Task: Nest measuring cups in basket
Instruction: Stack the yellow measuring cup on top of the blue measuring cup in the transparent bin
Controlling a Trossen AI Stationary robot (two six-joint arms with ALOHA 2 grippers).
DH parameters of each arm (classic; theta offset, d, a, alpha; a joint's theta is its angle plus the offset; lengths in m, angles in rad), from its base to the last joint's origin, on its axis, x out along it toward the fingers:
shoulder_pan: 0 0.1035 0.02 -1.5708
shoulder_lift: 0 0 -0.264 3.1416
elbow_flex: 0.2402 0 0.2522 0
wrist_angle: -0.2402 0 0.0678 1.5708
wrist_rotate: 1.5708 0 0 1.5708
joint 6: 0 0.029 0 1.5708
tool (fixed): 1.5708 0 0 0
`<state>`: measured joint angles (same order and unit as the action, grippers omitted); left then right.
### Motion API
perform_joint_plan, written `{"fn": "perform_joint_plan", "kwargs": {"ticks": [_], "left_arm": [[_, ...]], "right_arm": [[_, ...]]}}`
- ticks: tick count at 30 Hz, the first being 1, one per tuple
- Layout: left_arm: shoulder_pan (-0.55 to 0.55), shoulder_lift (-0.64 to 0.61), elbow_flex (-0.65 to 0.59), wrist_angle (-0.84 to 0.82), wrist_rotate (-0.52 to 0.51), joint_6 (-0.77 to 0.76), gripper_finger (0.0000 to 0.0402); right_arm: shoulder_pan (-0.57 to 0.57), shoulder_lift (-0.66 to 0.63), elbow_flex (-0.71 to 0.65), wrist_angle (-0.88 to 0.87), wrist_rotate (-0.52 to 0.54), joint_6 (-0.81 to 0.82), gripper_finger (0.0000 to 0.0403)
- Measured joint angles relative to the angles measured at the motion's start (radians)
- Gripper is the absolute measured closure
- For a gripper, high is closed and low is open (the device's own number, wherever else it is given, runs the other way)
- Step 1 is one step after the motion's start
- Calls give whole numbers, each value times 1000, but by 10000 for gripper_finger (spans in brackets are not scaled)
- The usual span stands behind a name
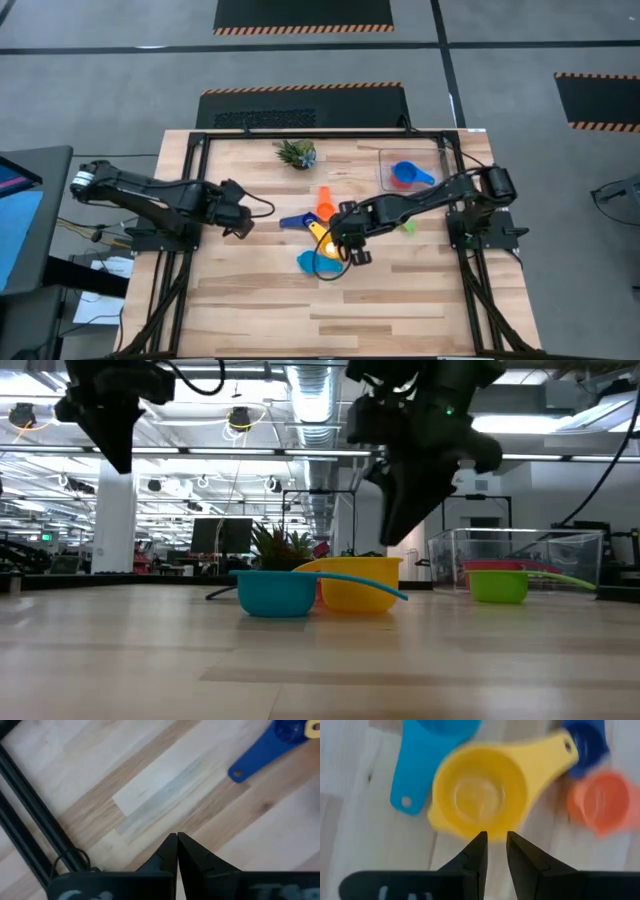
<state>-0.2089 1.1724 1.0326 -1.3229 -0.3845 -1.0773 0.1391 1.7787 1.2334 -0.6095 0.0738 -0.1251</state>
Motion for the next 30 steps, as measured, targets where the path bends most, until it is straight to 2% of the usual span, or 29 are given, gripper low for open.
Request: {"fn": "perform_joint_plan", "kwargs": {"ticks": [8,15,26,30], "left_arm": [[-28,-19,0,-23,-17,-36,401],[-27,-21,0,-27,-25,-23,401],[-27,-21,0,-22,-24,-26,401],[-27,-21,0,-22,-24,-26,402]], "right_arm": [[41,32,37,4,0,-344,308],[70,30,37,-19,3,-566,308],[60,30,37,-22,-1,-607,308],[56,60,38,-15,-44,-677,308]]}}
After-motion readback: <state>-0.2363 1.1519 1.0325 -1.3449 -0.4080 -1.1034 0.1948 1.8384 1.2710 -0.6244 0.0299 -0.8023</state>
